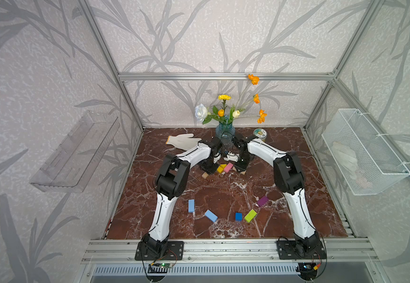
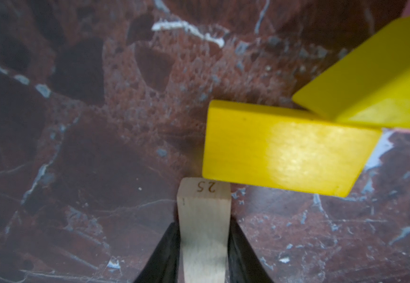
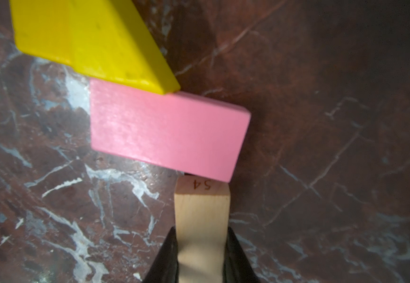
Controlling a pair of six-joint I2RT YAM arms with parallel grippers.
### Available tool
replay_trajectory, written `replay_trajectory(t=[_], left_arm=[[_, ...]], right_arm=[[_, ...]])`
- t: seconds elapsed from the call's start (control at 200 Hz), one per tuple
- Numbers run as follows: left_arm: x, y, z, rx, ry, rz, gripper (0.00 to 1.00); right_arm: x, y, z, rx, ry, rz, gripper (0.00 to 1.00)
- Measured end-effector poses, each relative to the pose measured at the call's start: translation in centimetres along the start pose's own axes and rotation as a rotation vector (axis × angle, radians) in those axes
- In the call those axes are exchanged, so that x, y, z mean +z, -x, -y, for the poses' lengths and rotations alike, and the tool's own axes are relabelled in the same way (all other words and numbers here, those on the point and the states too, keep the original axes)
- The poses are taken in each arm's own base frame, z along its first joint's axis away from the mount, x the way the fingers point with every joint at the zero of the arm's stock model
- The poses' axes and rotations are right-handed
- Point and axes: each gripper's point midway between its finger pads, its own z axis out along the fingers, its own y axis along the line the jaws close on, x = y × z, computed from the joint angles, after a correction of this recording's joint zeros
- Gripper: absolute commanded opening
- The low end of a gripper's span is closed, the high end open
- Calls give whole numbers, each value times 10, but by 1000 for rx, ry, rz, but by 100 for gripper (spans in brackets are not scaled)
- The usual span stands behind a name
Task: Assemble a heart with building blocks
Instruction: Assemble the building block at the center of the board.
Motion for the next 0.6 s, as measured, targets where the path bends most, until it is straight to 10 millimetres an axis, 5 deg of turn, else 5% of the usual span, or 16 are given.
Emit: replay_trajectory(t=[0.42, 0.53, 0.6], left_arm=[[0, 0, 0, 1, 0, 0, 33], [0, 0, 0, 2, 0, 0, 33], [0, 0, 0, 1, 0, 0, 33]], right_arm=[[1, 2, 1, 15, 9, -13, 26], [1, 2, 1, 19, 12, -12, 45], [1, 3, -1, 26, 23, -9, 48]])
